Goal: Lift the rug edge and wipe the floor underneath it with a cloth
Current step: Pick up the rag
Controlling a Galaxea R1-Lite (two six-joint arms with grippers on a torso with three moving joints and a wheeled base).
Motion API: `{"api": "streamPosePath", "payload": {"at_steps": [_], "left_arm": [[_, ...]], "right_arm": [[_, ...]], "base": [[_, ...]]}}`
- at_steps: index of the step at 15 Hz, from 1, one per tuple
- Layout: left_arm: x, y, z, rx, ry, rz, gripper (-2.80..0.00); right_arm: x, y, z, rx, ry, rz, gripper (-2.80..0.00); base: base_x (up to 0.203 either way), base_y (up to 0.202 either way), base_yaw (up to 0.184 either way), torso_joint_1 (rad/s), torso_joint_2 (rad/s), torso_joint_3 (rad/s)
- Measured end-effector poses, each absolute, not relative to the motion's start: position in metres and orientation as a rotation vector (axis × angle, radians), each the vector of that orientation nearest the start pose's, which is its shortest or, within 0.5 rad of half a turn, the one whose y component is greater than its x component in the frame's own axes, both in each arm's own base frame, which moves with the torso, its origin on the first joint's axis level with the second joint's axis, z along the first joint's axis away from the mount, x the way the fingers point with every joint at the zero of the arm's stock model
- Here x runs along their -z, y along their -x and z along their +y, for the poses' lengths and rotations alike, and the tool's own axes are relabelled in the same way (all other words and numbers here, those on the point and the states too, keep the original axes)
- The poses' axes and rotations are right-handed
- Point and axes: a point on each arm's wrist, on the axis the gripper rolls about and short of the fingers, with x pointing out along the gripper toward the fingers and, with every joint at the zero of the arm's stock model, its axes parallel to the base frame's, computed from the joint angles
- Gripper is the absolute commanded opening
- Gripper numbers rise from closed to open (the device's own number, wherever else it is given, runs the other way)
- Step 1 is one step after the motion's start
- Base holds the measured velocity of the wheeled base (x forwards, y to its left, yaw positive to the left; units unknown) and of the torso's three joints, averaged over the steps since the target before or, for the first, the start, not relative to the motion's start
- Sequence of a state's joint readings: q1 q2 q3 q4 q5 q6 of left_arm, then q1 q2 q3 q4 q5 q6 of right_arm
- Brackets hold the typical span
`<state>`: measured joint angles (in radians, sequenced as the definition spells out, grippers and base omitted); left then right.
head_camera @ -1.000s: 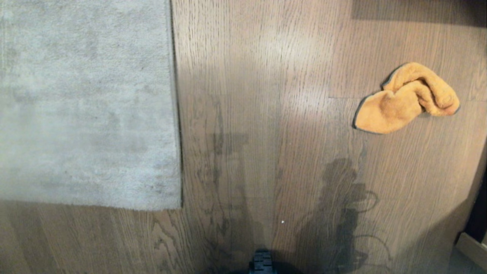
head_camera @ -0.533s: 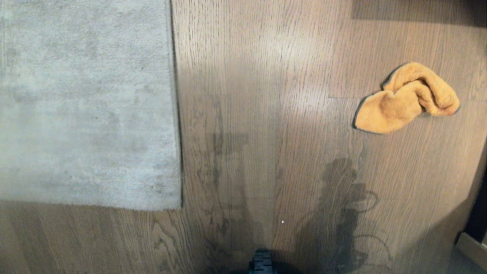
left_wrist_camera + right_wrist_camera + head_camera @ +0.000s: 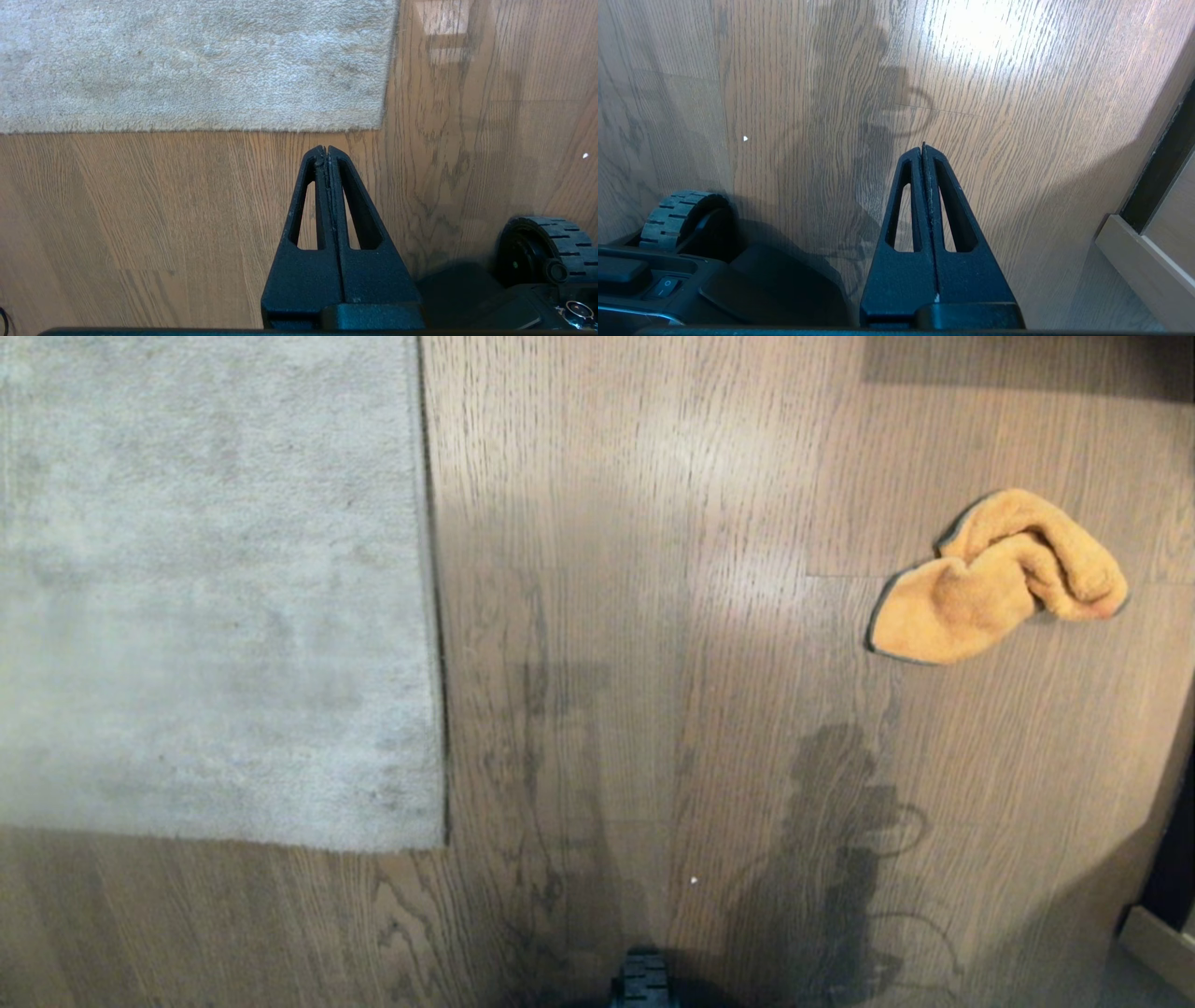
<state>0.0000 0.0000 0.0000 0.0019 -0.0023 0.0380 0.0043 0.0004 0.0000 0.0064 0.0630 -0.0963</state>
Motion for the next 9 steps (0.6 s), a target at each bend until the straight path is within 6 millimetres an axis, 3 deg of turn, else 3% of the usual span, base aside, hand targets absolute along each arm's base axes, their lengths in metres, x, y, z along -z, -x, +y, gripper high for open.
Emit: {"api": "streamPosePath", "payload": {"at_steps": [9], "left_arm": [[-0.0754, 0.0228, -0.0001, 0.002, -0.038, 0.001, -2.8]], "right_arm": [[-0.0747, 0.0228, 0.0013, -0.067, 0.118, 0.004, -2.8]], "base": [[0.0, 0.0, 0.0, 0.0, 0.0, 0.0]]}}
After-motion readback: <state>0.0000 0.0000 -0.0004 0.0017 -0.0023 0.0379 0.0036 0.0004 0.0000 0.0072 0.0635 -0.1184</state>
